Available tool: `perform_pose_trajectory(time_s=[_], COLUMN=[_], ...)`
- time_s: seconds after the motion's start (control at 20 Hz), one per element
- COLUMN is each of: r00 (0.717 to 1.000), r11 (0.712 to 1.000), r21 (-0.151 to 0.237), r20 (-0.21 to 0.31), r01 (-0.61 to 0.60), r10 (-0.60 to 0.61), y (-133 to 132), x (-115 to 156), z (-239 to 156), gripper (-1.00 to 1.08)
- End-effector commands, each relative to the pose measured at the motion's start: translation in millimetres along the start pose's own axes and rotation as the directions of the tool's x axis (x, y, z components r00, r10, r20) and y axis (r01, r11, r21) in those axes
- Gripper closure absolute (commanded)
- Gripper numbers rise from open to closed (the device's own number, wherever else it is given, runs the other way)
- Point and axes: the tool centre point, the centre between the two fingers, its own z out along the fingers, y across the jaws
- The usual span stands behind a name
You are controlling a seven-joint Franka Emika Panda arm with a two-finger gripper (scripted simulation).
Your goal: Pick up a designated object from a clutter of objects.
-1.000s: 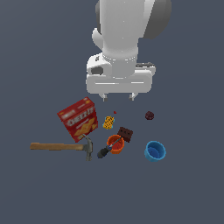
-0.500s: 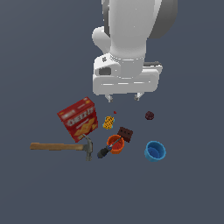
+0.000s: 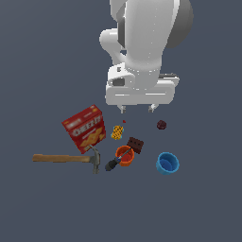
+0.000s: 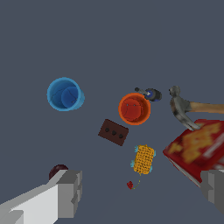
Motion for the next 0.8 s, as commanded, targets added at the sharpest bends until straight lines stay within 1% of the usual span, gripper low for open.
perform_pose_trajectory(time_s=[0.0,0.35,0.75], r00=[1.0,0.992,0.968], r11=[1.0,0.992,0.967], r21=[-0.002,-0.01,-0.018], r20=[0.001,0.002,0.001], r01=[-0.025,-0.125,-0.252], r10=[0.025,0.125,0.253], y=[-6,-30,-61], x=[-1,-8,-21], z=[7,36,73], gripper=[-0.92,-0.92,-0.92])
